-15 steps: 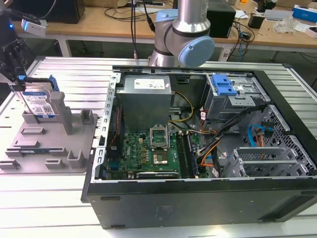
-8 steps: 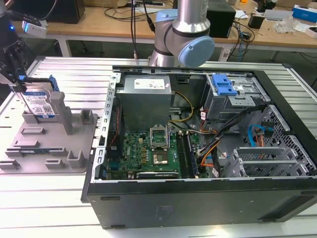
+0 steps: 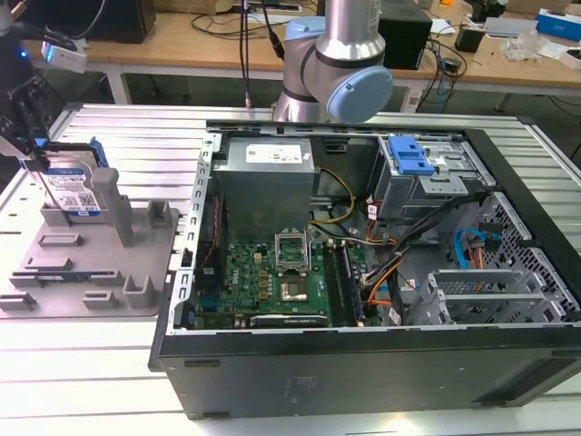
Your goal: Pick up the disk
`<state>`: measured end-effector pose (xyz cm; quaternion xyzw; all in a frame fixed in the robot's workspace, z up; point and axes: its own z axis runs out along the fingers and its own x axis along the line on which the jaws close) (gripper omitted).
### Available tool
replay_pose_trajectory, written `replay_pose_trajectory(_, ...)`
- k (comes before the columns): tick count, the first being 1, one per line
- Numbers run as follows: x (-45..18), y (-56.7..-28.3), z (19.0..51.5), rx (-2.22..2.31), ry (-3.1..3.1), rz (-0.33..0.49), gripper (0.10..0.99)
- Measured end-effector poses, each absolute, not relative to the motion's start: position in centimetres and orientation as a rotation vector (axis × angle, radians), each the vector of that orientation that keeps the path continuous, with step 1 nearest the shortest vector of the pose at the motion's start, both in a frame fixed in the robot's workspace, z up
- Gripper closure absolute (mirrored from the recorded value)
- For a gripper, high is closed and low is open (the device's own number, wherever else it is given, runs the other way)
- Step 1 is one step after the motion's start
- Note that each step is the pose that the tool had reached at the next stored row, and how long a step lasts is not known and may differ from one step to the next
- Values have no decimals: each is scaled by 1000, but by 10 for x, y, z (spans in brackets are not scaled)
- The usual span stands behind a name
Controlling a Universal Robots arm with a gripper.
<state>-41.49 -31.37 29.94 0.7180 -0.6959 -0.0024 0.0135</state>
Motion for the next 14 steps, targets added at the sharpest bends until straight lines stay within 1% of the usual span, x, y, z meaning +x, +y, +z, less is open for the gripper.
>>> replay_pose_trajectory(3, -415, -314, 299, 2238, -2166, -7, 694)
replay_pose_trajectory(6, -415, -314, 298, 2238, -2166, -7, 718)
replay_pose_trajectory(14, -415, -314, 297, 2238, -2166, -7, 718)
